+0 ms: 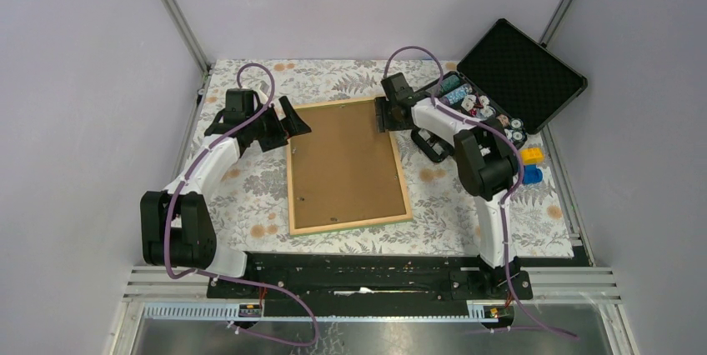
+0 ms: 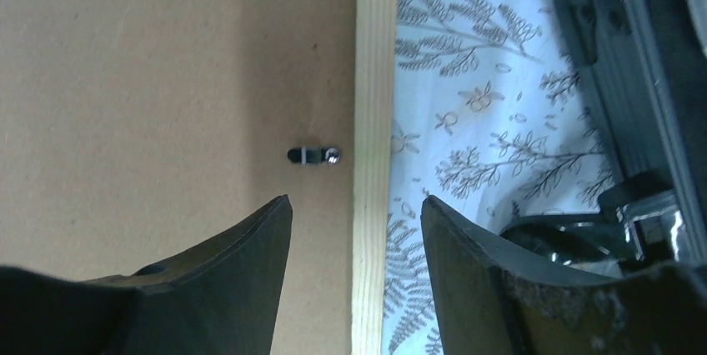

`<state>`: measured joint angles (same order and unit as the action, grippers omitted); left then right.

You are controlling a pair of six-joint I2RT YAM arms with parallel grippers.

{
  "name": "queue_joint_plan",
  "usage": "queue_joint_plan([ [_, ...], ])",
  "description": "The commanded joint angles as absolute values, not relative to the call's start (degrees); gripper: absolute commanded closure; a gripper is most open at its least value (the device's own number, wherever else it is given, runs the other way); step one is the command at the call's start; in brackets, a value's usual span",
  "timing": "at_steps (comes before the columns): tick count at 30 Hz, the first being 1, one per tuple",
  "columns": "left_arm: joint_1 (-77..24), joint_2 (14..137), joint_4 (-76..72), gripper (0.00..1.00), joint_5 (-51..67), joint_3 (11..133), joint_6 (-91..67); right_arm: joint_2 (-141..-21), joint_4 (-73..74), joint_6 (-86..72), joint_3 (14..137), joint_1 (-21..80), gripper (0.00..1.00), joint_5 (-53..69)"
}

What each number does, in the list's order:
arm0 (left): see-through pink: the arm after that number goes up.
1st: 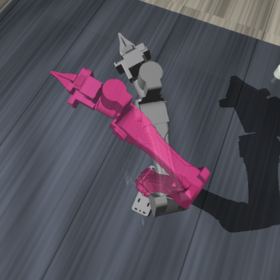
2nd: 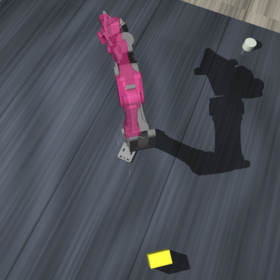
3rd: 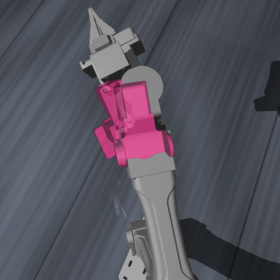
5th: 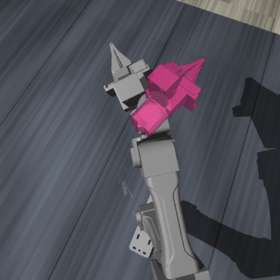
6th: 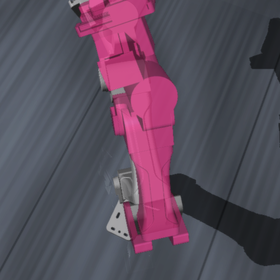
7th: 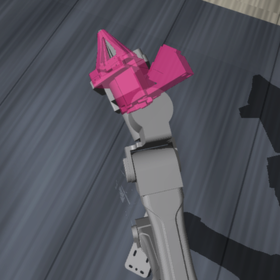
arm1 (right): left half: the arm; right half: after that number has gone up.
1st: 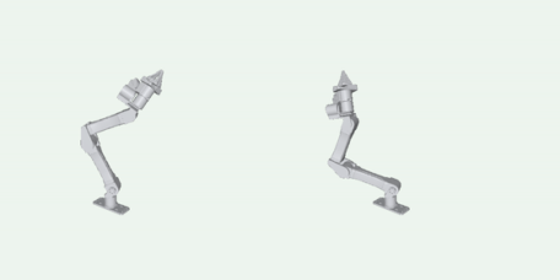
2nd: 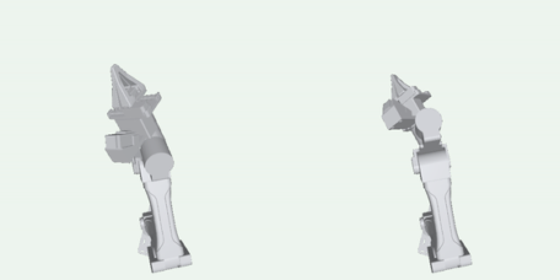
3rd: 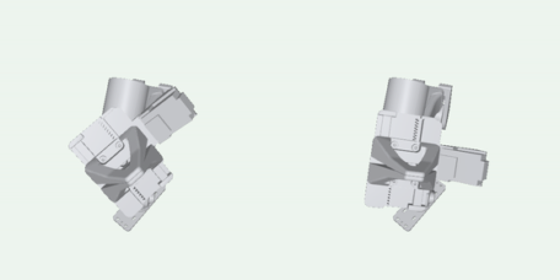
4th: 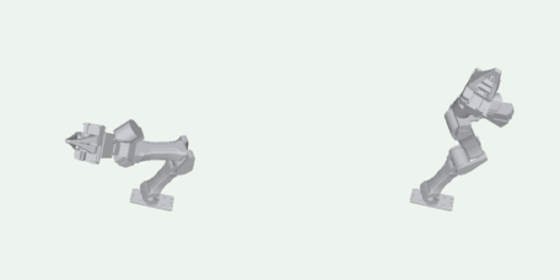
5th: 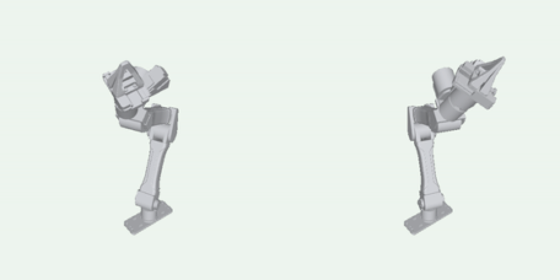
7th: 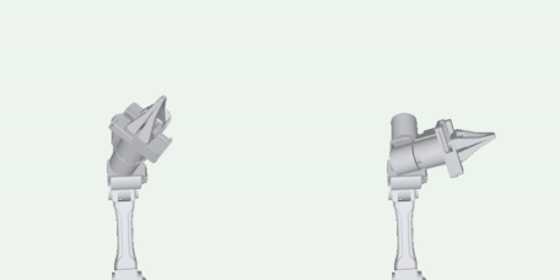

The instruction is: Put the photo into the frame

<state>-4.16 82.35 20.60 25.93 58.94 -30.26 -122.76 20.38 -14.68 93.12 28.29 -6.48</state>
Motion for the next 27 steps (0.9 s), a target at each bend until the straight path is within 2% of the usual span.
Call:
queue_joint_plan([
  [1, -4.39, 80.51, 17.57, 0.01, 28.09, 60.86, -30.32, -125.50, 21.66, -12.95, 97.73, 27.47, 0.36, -6.05],
  [16, -4.39, 79.69, 16.70, 0.01, 29.65, 60.51, -31.00, -132.52, 22.94, -13.02, 104.26, 27.30, 0.42, -7.00],
  [19, -4.39, 79.71, 16.62, 0.01, 29.75, 60.56, -31.02, -133.24, 22.94, -13.91, 104.67, 27.30, 0.50, -6.81],
  [27, -4.39, 79.62, 16.35, 0.01, 29.97, 60.28, -31.13, -133.62, 21.93, -17.75, 103.81, 26.86, 0.79, -6.20],
])
